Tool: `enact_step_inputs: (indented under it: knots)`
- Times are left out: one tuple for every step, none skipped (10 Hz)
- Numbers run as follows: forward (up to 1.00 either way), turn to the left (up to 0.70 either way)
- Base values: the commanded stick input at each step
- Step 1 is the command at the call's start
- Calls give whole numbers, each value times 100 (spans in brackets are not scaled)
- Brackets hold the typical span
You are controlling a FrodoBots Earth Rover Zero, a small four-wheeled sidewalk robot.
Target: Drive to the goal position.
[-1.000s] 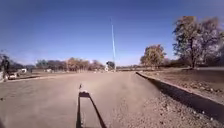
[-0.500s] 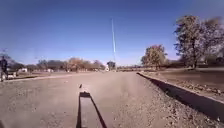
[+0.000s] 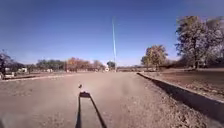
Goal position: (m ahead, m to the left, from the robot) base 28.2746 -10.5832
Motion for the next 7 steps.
enact_step_inputs:
  knots:
    - [50, 0]
    - [50, 0]
    - [50, 0]
    - [50, 0]
    - [50, 0]
    - [50, 0]
    - [50, 0]
